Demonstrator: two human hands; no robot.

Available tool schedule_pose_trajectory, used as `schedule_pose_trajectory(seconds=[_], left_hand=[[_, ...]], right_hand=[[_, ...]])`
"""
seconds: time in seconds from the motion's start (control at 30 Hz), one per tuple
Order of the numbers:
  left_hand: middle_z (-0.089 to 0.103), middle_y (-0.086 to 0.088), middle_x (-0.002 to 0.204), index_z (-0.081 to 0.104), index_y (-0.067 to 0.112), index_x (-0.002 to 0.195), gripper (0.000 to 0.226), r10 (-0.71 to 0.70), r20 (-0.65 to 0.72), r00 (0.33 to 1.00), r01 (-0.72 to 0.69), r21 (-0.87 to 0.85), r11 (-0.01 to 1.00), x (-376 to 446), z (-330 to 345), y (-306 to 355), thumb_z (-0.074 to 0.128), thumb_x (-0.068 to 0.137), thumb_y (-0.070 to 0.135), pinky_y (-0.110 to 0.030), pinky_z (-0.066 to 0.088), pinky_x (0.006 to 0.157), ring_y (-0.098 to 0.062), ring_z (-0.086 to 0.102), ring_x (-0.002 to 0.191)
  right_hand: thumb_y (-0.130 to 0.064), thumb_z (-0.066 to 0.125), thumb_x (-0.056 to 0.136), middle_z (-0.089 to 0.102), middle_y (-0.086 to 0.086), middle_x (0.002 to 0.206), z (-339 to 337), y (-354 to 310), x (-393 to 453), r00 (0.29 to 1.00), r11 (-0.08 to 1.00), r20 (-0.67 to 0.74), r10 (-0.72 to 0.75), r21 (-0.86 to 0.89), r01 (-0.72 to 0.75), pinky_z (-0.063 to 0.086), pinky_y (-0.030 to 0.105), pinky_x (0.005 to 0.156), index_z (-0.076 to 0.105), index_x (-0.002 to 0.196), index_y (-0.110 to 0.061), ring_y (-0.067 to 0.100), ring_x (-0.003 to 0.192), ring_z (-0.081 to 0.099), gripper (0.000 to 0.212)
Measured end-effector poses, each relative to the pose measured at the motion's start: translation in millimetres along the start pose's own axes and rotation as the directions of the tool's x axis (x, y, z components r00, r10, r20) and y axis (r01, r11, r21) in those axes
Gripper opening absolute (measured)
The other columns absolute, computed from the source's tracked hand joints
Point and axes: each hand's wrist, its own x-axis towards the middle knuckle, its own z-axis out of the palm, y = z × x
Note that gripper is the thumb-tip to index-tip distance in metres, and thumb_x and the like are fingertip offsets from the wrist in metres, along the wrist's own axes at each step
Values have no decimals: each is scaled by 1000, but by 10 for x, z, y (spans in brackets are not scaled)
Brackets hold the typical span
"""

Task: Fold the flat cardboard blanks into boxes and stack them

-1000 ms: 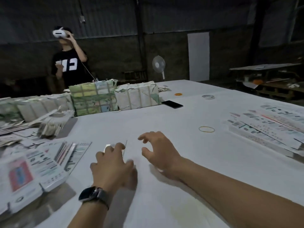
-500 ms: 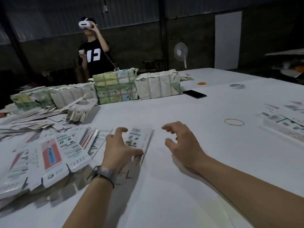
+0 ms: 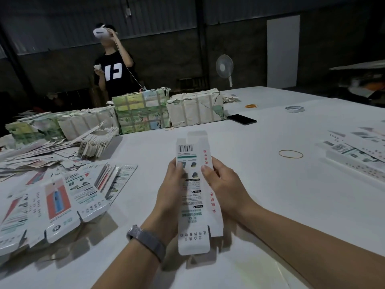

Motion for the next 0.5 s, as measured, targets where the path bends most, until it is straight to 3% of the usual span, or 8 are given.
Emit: schedule_pose_trajectory(seconds=[0.1, 0.17, 0.33, 0.5], left_hand=[[77, -12, 104, 79, 25, 107, 62, -141, 78, 987, 156, -236, 959, 2, -15, 15, 26, 104, 59, -35, 61, 61, -31, 76, 87], [76, -14, 109, 79, 25, 108, 67, -178, 137, 974, 211, -278, 937, 18, -26, -10, 22, 104, 60, -38, 62, 64, -33, 76, 90], [77, -14, 104, 80, 27, 101, 65, -147, 172, 974, 183, -214, 960, 69, -61, -62, 24, 104, 59, -35, 61, 59, -30, 77, 82], [78, -10, 102, 70, 29, 119, 59, -95, 134, 986, 109, -99, 989, 85, -71, -82, 21, 104, 60, -33, 60, 60, -28, 77, 84]], right_hand=[[-31, 44, 105, 73, -11, 110, 17, -16, -14, 999, 999, 28, -16, -30, 17, 60, 38, 85, 62, 122, -32, 9, 97, 71, 24], [-33, 43, 106, 71, -8, 114, 25, -18, -20, 999, 997, 40, -31, -75, 34, 58, 41, 88, 60, 124, -33, 13, 100, 70, 25], [-38, 41, 105, 65, -6, 119, 31, -10, -21, 996, 984, 62, -62, -161, 71, 56, 42, 91, 54, 128, -36, 15, 107, 65, 27], [-46, 43, 101, 66, -10, 120, 46, 13, -41, 993, 993, 118, -25, -110, 38, 57, 44, 89, 49, 130, -41, 16, 106, 67, 30]])
